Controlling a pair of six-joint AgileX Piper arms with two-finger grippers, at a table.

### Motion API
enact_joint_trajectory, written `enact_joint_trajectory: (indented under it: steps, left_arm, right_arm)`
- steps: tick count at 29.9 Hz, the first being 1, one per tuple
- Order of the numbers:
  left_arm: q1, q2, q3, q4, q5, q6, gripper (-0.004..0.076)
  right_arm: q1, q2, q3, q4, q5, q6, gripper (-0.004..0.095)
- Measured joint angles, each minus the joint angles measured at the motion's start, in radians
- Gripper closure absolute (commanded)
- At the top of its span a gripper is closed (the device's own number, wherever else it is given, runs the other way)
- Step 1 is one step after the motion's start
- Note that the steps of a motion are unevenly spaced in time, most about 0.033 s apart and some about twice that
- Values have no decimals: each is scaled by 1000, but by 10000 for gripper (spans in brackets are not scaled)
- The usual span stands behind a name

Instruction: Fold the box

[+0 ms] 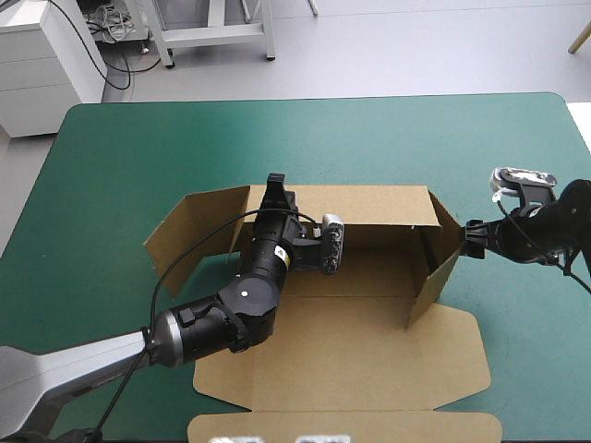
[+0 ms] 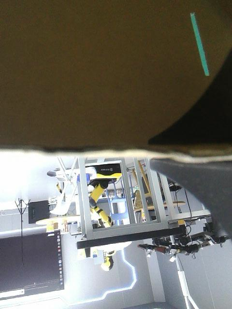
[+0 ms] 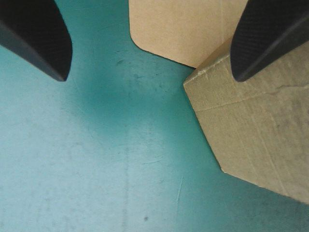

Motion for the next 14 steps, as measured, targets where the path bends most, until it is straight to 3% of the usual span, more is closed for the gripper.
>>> enact_joint_trajectory:
  steps: [8,14]
  left_arm:
    - [0,0,0,-1,1,0,731]
    - [0,0,0,-1,6,-26,731]
  right_arm:
    - [0,-84,118,141,-59,-154,91]
    - [0,-121,210,291,-99,-370,91]
